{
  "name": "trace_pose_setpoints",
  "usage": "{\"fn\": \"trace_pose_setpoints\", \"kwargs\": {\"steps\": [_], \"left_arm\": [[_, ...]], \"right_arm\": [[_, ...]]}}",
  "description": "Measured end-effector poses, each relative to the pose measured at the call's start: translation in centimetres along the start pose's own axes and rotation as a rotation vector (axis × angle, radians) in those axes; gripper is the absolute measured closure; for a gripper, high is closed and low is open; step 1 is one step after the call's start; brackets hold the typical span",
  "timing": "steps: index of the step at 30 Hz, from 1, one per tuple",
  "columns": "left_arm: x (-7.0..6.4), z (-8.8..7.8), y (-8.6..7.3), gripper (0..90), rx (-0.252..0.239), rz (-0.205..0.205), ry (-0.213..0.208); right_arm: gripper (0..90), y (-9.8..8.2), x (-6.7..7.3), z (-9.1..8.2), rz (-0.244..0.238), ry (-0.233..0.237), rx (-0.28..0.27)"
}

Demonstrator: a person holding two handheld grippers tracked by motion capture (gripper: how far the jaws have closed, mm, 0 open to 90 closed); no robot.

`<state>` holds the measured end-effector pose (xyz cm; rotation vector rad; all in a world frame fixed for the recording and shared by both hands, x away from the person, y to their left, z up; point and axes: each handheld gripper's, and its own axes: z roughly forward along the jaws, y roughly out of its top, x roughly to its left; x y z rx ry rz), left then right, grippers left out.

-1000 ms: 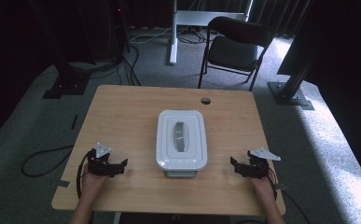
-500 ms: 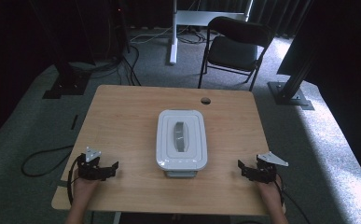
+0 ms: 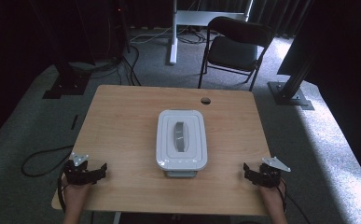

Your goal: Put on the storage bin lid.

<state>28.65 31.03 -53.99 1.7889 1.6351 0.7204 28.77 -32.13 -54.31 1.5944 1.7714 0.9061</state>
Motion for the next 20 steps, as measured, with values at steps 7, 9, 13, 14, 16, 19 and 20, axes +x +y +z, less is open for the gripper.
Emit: {"fn": "trace_pose_setpoints", "kwargs": {"steps": [7, 9, 13, 14, 16, 19, 20], "left_arm": [[0.50, -0.55, -0.57, 0.9, 0.005, -0.020, 0.069], [0.62, -0.63, -0.68, 1.0, 0.003, -0.020, 0.075], [0.84, -0.70, -0.75, 1.0, -0.002, -0.025, 0.085], [0.87, -0.71, -0.76, 1.0, -0.003, -0.023, 0.092], [0.84, -0.75, -0.77, 1.0, -0.002, -0.007, 0.120], [0.91, -0.73, -0.80, 0.9, -0.001, -0.006, 0.125], [0.91, -0.73, -0.80, 0.9, -0.001, -0.006, 0.125]], "right_arm": [[10.9, -0.38, 0.10, -0.24, 0.036, -0.046, -0.001], [10.9, -0.47, 0.13, -0.09, 0.030, -0.053, 0.009], [10.9, -0.46, 0.12, 0.04, 0.027, -0.060, 0.013], [10.8, -0.43, 0.04, 0.11, 0.035, -0.059, 0.020], [10.8, -0.40, -0.02, 0.16, 0.034, -0.069, 0.021], [10.9, -0.36, -0.21, 0.26, 0.046, -0.071, 0.031], [10.9, -0.36, -0.21, 0.26, 0.046, -0.071, 0.031]]}}
